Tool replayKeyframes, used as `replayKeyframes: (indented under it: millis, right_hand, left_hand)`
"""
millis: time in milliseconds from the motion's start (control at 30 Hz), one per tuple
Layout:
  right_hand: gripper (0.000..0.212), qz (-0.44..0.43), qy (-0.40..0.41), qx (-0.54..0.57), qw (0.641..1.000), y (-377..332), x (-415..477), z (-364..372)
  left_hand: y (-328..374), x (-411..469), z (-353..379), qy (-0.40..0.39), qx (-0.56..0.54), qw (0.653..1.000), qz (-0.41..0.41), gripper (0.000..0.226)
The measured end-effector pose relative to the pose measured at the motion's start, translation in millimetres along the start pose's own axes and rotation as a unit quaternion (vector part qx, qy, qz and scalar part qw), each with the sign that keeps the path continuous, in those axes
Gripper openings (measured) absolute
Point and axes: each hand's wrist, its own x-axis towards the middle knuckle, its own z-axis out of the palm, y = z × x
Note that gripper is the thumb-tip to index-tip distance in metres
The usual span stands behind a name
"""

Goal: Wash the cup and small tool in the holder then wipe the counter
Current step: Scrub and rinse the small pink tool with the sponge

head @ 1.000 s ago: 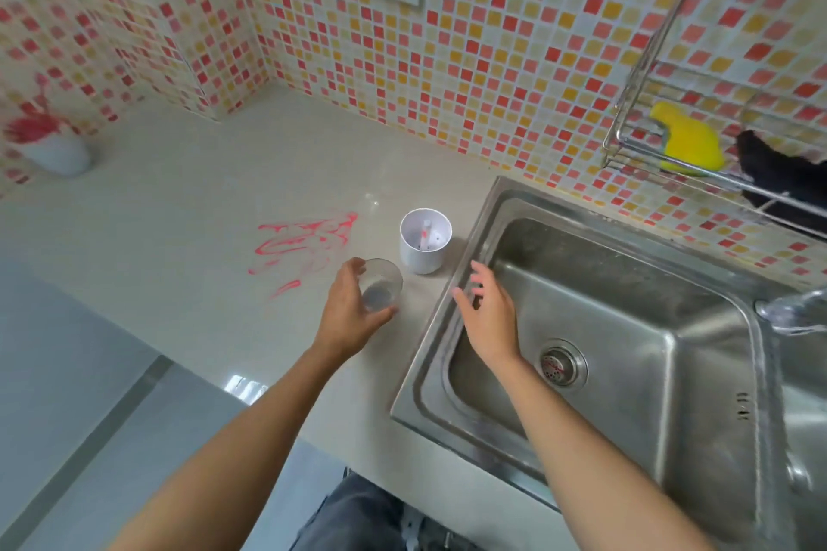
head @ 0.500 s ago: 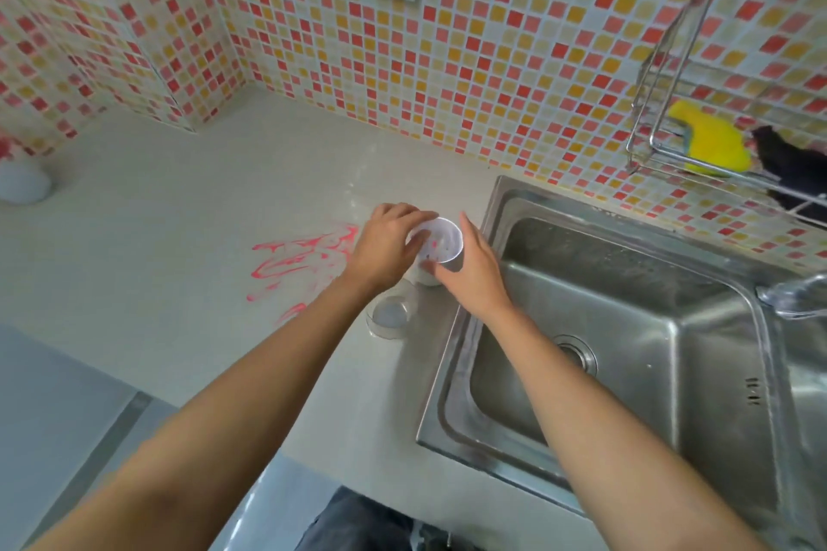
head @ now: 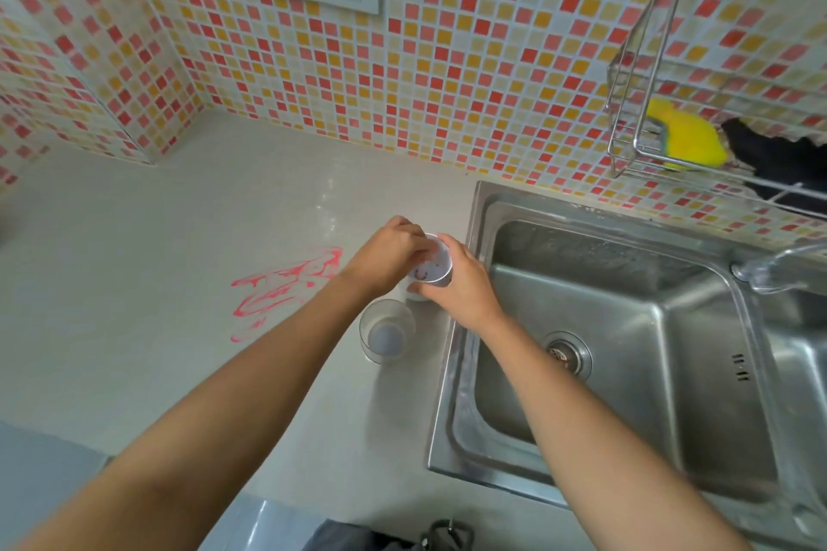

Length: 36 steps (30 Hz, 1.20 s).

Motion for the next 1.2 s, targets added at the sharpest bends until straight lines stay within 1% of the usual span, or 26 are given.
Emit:
replayKeyframes:
  millis: [100, 133, 233, 333, 367, 400, 467, 567, 700, 800, 867, 933, 1000, 1033, 1133, 1200]
  right_hand:
    - [0.091, 0.004, -0.001, -0.004, 1.000, -2, -1, 0]
    - [0.093, 0.006, 0.001, -0.006, 1.000, -2, 0, 1]
    - [0.098, 0.015, 0.004, -0.015, 1.000, -3, 0, 4]
    - [0.115, 0.021, -0.039, -0.018, 0.999, -3, -7, 1]
    - [0.117, 0.022, -0.045, -0.018, 0.999, -3, -12, -5]
    - [0.113, 0.023, -0.042, -0.020, 0.999, -3, -15, -13]
    - [0.097, 0.012, 0.000, -0.031, 0.999, -8, -23, -38]
    - [0.079, -0.009, 0.114, -0.031, 0.993, -19, -29, -91]
    - [0.058, -0.040, 0.235, -0.027, 0.971, -32, -38, -160]
    - [0.034, -0.086, 0.315, -0.039, 0.944, -35, -45, -192]
    - [0.027, -0.100, 0.356, -0.044, 0.928, -35, -44, -210]
    - [0.027, -0.116, 0.379, -0.068, 0.916, -36, -36, -231]
    - [0.029, -0.104, 0.367, -0.115, 0.917, -33, -21, -253]
    - [0.033, -0.076, 0.339, -0.141, 0.927, -30, -10, -263]
    - [0.047, 0.041, 0.216, -0.190, 0.957, -22, 18, -281]
    - [0.047, 0.079, 0.153, -0.213, 0.962, -20, 31, -286]
  left_hand:
    - [-1, -1, 0, 0.011, 0.015, 1.000, 0.009, 0.016]
    - [-2, 0, -1, 0.025, 0.011, 1.000, 0.004, 0.016]
    - [2, 7, -13, 0.075, -0.031, 0.996, -0.046, 0.014]
    - [6, 12, -25, 0.089, -0.072, 0.991, -0.075, 0.018]
    - [8, 13, -28, 0.093, -0.080, 0.989, -0.078, 0.018]
    - [10, 14, -32, 0.096, -0.085, 0.988, -0.081, 0.018]
    - [14, 18, -39, 0.097, -0.095, 0.987, -0.086, 0.019]
    - [30, 31, -46, 0.101, -0.115, 0.984, -0.087, 0.018]
    - [68, 50, -45, 0.094, -0.156, 0.978, -0.097, 0.018]
    - [97, 64, -44, 0.096, -0.187, 0.973, -0.096, 0.016]
    - [114, 72, -44, 0.095, -0.208, 0.969, -0.099, 0.016]
    - [128, 80, -44, 0.096, -0.222, 0.964, -0.108, 0.017]
    - [138, 85, -41, 0.095, -0.245, 0.957, -0.126, 0.020]
    - [141, 87, -40, 0.095, -0.258, 0.952, -0.137, 0.020]
    - [150, 90, -34, 0.104, -0.287, 0.938, -0.166, 0.017]
    - [156, 91, -30, 0.111, -0.298, 0.930, -0.184, 0.018]
